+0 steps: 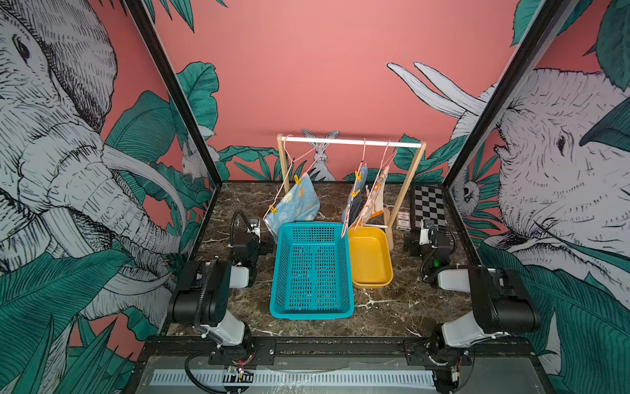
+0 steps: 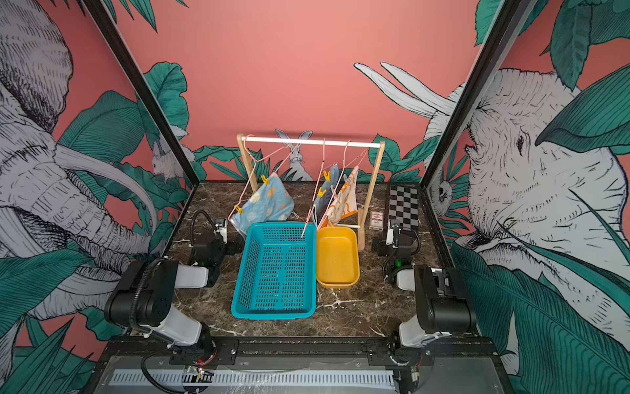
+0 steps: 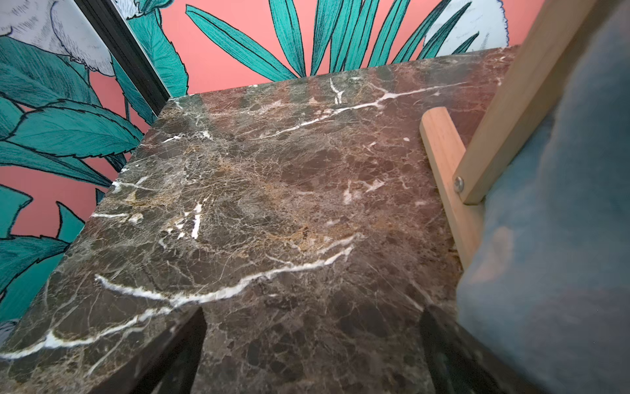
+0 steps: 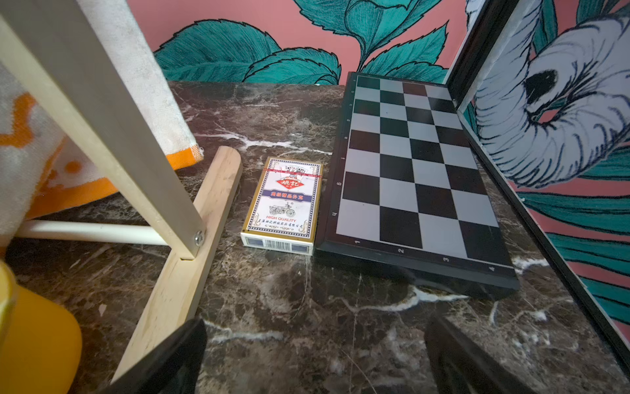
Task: Remove the clothespins securing towels to the hanger
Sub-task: Pick up the hanger from the clothesline.
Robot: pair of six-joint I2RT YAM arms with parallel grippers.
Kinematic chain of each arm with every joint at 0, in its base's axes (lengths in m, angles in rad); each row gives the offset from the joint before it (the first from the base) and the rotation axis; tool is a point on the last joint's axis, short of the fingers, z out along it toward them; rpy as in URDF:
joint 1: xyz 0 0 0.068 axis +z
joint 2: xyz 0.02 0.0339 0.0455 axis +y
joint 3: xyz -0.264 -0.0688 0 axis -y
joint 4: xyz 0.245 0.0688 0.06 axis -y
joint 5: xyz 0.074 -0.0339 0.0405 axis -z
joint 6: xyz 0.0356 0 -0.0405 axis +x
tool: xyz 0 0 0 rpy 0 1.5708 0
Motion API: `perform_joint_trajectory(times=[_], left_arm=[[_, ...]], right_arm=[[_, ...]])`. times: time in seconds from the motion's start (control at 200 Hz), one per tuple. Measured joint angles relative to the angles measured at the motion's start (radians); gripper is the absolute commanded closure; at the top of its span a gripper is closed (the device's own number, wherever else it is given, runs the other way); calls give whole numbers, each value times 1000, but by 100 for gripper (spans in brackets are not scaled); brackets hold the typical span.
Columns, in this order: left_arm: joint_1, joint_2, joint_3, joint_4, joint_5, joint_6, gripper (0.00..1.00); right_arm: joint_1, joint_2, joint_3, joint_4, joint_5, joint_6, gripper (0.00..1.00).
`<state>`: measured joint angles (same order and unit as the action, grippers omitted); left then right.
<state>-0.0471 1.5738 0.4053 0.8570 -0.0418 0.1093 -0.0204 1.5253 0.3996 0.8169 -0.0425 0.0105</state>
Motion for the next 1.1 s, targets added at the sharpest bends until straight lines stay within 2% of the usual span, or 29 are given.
perform_joint_trajectory(times=[0.87,0.975,1.1], left_arm=[[0,0,0,0,0,0,0],[0,-1,0,0,-6,-1,0],[0,-55,-2,-31,-45,-16,0]], right_arm=[[1,0,0,0,3,0,1],[1,-25,1,-46,50,13,1],[1,-137,7,-145,128,40,1]])
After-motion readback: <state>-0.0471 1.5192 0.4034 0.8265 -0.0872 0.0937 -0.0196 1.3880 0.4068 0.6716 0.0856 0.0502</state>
